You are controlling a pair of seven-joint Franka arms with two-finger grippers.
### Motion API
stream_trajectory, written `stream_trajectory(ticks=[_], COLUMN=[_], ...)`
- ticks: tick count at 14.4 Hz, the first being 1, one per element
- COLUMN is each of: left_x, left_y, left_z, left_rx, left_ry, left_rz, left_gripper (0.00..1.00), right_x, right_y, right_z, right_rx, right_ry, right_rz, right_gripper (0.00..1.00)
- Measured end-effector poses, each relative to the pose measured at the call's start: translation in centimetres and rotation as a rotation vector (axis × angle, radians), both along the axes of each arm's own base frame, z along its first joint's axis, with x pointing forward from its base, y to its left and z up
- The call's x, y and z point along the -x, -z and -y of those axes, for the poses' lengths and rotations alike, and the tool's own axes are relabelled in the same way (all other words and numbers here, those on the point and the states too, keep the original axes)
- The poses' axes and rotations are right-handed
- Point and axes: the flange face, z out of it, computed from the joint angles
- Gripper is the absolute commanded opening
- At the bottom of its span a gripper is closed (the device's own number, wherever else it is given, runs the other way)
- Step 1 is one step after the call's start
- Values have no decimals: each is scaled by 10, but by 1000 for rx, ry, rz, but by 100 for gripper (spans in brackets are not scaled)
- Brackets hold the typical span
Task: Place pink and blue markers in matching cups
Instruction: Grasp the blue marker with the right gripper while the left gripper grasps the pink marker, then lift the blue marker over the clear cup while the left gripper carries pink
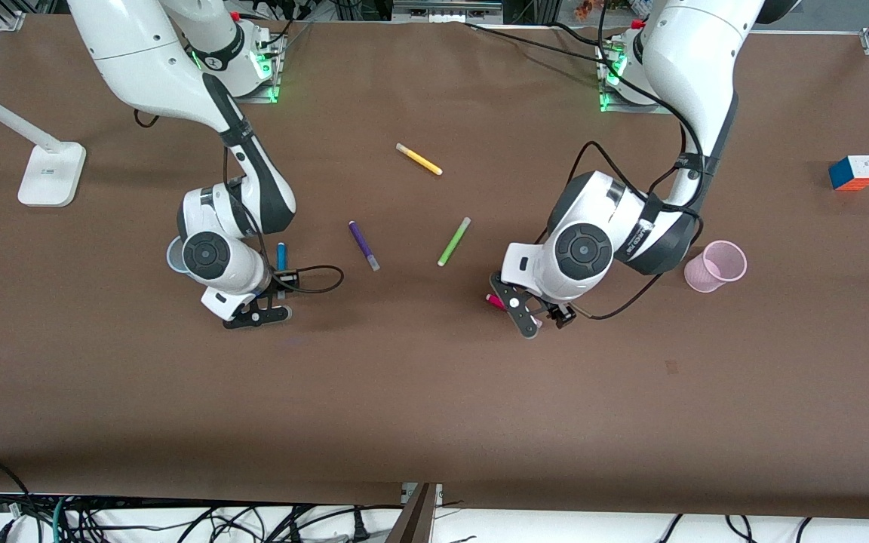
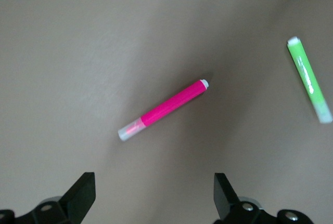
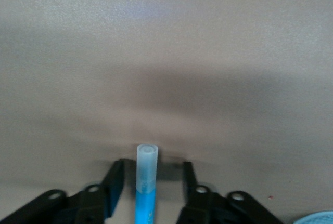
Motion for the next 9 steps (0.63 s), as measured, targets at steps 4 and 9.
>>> stream_trajectory(ticks=[4, 9], left_x=[-10, -1], left_y=[49, 99], left_z=[-5, -5], left_rx=[61, 93], left_ry=[218, 356], left_rz=[75, 124], left_gripper=[82, 55], right_x=[-1, -22], right_y=[-1, -61], right_z=[0, -9], right_rx=[-2, -41], right_ry=[0, -87], right_rz=[7, 111], right_gripper=[0, 0])
